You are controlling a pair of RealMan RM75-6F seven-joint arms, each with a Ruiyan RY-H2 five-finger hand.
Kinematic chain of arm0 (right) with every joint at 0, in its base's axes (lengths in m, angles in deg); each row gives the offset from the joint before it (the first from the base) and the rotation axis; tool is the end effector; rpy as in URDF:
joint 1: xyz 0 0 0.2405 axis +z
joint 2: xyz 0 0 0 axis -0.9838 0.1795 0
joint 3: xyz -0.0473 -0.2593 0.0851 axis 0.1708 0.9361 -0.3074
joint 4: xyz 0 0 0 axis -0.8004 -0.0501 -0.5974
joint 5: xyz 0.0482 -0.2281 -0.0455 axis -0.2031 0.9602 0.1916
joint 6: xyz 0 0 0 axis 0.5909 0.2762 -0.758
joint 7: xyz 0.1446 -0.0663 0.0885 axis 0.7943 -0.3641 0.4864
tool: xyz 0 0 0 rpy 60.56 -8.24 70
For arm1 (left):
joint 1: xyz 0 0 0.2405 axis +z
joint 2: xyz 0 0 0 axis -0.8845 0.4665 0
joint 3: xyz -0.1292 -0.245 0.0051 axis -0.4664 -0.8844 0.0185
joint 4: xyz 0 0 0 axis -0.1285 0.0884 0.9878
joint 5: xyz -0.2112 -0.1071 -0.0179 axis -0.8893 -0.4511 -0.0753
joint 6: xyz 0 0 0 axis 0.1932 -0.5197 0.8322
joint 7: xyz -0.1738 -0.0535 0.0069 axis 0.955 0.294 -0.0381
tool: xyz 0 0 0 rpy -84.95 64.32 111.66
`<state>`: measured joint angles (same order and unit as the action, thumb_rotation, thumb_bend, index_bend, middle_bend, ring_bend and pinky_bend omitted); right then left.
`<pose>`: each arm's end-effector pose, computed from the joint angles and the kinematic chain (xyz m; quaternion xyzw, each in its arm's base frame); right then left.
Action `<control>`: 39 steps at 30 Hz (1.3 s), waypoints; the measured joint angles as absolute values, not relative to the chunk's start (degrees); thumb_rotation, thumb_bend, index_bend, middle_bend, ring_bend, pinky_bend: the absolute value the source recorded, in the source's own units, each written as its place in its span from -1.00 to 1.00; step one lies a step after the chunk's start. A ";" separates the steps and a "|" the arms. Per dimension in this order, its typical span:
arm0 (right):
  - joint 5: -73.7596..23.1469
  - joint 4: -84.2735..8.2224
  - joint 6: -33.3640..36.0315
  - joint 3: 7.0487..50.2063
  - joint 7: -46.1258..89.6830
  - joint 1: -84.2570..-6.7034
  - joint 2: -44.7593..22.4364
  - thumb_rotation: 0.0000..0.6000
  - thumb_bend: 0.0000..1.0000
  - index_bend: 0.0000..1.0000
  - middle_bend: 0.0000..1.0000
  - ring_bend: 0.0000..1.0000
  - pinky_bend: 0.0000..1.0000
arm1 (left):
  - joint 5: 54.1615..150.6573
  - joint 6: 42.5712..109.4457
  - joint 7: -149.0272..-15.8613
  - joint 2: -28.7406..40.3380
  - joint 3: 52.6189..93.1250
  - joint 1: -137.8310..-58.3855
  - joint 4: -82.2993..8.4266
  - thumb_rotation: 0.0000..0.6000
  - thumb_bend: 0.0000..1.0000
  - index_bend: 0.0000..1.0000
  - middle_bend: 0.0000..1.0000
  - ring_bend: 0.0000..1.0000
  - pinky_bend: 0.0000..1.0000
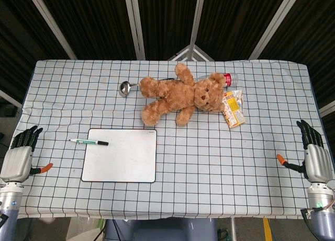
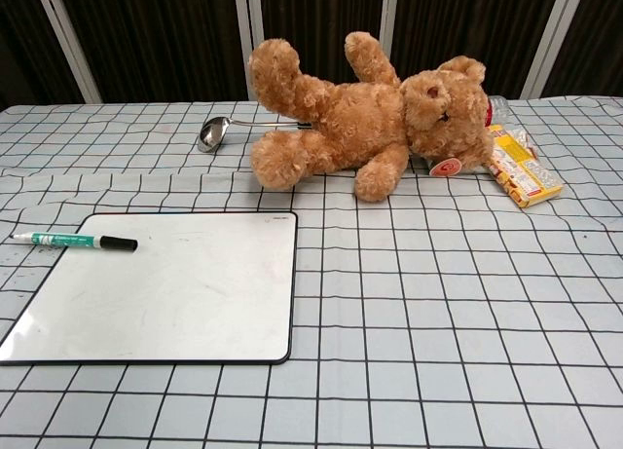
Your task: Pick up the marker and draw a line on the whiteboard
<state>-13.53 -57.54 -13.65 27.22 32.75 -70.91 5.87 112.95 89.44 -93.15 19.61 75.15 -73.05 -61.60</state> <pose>-0.3361 -0.2786 0.1492 0.4741 -0.4810 0.4806 0.5595 -0.3272 0.2633 0.1003 -0.5721 -0.4418 -0.3476 0.5973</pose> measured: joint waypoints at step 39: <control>-13.53 -57.45 -13.85 26.99 33.73 -71.09 5.90 1.00 -0.58 -1.00 -1.00 -1.00 -1.00 | 95.80 71.09 -111.67 5.52 69.76 -90.75 -47.71 1.00 -0.50 -0.17 -1.00 -1.00 -1.00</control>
<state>-13.53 -57.45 -13.85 26.99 33.73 -71.09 5.90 95.80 71.09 -111.67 5.52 69.76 -90.75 -47.71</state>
